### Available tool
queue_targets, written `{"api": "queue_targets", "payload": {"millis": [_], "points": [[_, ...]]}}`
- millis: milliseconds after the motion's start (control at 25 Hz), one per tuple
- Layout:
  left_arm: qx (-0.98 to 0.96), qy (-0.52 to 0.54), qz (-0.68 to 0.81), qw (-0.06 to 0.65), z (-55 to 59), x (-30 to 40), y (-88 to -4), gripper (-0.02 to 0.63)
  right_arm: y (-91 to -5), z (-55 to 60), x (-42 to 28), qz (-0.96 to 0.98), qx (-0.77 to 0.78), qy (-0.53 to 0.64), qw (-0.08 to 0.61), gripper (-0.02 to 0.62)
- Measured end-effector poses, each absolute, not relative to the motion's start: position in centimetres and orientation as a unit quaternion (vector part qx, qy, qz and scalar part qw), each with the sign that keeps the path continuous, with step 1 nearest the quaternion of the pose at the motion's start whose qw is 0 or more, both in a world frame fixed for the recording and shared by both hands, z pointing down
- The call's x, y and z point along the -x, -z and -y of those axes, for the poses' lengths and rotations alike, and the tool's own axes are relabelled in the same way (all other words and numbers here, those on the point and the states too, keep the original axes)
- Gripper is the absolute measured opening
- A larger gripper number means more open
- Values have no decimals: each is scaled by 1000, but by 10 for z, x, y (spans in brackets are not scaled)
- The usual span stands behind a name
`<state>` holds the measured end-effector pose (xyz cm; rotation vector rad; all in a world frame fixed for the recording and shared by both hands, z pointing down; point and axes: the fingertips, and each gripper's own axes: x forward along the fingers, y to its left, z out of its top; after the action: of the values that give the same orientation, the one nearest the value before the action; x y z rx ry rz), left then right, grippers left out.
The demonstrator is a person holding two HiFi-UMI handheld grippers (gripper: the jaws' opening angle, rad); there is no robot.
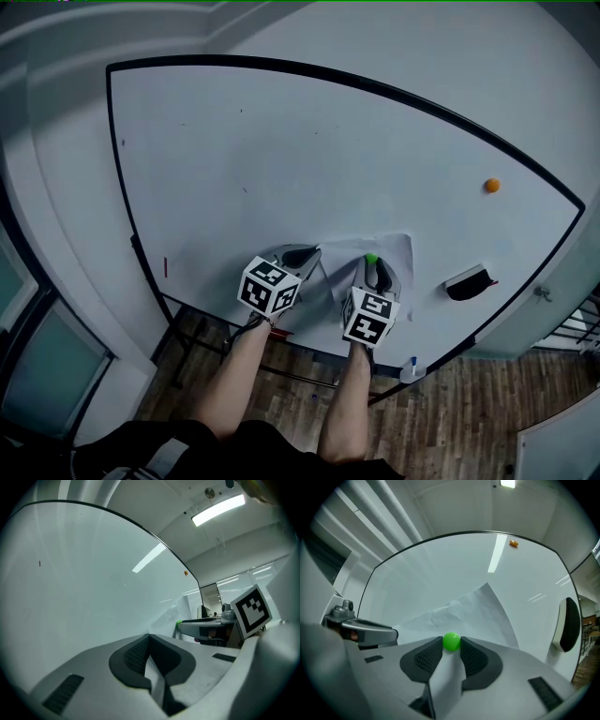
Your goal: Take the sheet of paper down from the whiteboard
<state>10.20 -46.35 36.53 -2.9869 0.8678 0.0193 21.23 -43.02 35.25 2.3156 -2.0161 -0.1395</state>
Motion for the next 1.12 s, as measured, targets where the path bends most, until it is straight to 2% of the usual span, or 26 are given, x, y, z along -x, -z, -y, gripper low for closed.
{"api": "queue_targets", "payload": {"millis": [1120], "points": [[947,1,-321,6,470,-83,-380,20,-360,430,-213,668,-742,49,39,129]]}}
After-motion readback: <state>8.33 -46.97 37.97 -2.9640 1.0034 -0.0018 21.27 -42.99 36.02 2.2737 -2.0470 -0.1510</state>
